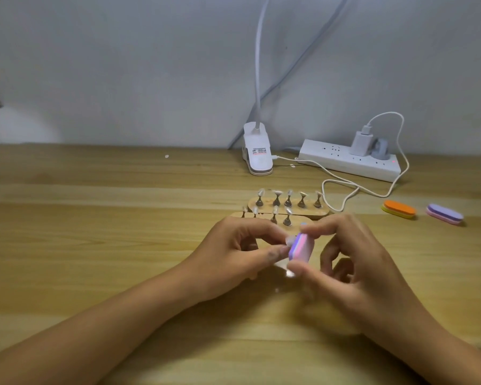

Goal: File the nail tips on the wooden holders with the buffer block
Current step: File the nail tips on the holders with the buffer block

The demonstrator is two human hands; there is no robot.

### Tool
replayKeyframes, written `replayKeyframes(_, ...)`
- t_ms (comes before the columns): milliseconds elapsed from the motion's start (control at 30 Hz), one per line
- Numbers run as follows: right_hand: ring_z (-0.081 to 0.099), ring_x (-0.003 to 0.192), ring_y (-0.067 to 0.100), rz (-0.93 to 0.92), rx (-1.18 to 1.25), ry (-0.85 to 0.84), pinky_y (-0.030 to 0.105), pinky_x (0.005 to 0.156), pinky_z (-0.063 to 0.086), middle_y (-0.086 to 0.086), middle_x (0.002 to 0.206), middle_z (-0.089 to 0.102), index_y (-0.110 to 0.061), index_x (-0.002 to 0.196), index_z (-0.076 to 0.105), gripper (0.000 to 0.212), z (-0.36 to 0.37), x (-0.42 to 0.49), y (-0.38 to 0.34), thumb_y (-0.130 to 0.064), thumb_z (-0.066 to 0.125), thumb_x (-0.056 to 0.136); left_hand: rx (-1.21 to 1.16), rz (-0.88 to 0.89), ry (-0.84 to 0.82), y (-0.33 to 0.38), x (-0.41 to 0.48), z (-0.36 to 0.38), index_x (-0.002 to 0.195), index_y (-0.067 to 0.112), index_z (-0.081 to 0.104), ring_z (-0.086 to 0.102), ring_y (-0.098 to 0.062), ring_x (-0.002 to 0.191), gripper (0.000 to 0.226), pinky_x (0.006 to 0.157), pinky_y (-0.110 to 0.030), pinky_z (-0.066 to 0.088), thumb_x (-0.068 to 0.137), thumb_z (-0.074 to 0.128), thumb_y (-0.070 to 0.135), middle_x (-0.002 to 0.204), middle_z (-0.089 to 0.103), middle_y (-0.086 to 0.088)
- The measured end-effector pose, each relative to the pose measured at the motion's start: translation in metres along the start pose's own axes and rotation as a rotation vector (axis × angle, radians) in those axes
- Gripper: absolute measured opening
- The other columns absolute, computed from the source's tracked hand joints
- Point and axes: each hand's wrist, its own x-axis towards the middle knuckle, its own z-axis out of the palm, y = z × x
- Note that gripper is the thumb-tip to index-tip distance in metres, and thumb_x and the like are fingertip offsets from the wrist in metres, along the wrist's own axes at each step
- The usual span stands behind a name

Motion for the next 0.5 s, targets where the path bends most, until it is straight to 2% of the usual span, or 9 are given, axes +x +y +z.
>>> replayKeyframes(67,0.059,0.065,0.01,0.017,-0.055,0.037,0.013,0.054,0.043,-0.016,0.098,0.051,-0.025,0.1,0.061,0.037,-0.0023,0.002,0.0002,-0.05,0.074,0.076,-0.007,0.004,0.01,-0.0007,-0.0003,0.0002,0.096,0.014,0.074,0.046,-0.002,0.044,0.01,0.048,-0.013,0.038,0.091,0.069,0.007,0.066,0.066,0.025)
replayKeyframes(133,0.058,0.063,0.007,-0.047,-0.13,0.033,0.014,0.051,0.044,-0.014,0.099,0.048,-0.023,0.101,0.061,0.038,0.0006,-0.0007,-0.0015,-0.05,0.075,0.079,-0.003,0.025,-0.009,-0.0008,-0.0009,0.0007,0.095,0.017,0.074,0.045,0.0,0.043,0.011,0.047,-0.012,0.038,0.091,0.069,0.008,0.063,0.064,0.027)
replayKeyframes(200,0.06,0.066,0.006,-0.066,-0.107,0.021,0.014,0.05,0.045,-0.014,0.1,0.049,-0.025,0.102,0.061,0.038,0.0025,-0.0029,-0.0016,-0.05,0.074,0.077,-0.015,0.028,-0.01,-0.0014,-0.0008,0.001,0.094,0.017,0.074,0.045,0.001,0.043,0.011,0.047,-0.012,0.037,0.091,0.068,0.008,0.062,0.064,0.027)
replayKeyframes(300,0.062,0.072,0.011,0.007,-0.01,0.098,0.017,0.053,0.047,-0.014,0.101,0.056,-0.029,0.101,0.06,0.038,-0.0006,0.0011,-0.0017,-0.051,0.077,0.075,-0.048,0.0,0.024,-0.0031,0.0005,0.0007,0.096,0.011,0.075,0.046,-0.002,0.044,0.008,0.047,-0.013,0.038,0.09,0.069,0.009,0.067,0.067,0.022)
replayKeyframes(367,0.061,0.072,0.011,-0.02,-0.056,0.122,0.02,0.051,0.047,-0.012,0.101,0.055,-0.027,0.102,0.058,0.037,-0.0008,0.0021,-0.0031,-0.048,0.077,0.077,-0.042,0.014,0.015,-0.0025,0.0005,0.0007,0.096,0.014,0.075,0.044,-0.004,0.044,0.009,0.047,-0.014,0.038,0.091,0.068,0.009,0.067,0.066,0.023)
replayKeyframes(500,0.06,0.077,0.006,-0.127,-0.141,0.049,0.02,0.05,0.048,-0.011,0.101,0.052,-0.021,0.104,0.059,0.038,0.0037,-0.0028,-0.0031,-0.046,0.074,0.079,0.009,0.049,0.005,-0.0017,0.0002,0.0012,0.099,0.017,0.073,0.042,-0.001,0.043,0.014,0.046,-0.014,0.036,0.093,0.065,0.007,0.061,0.062,0.026)
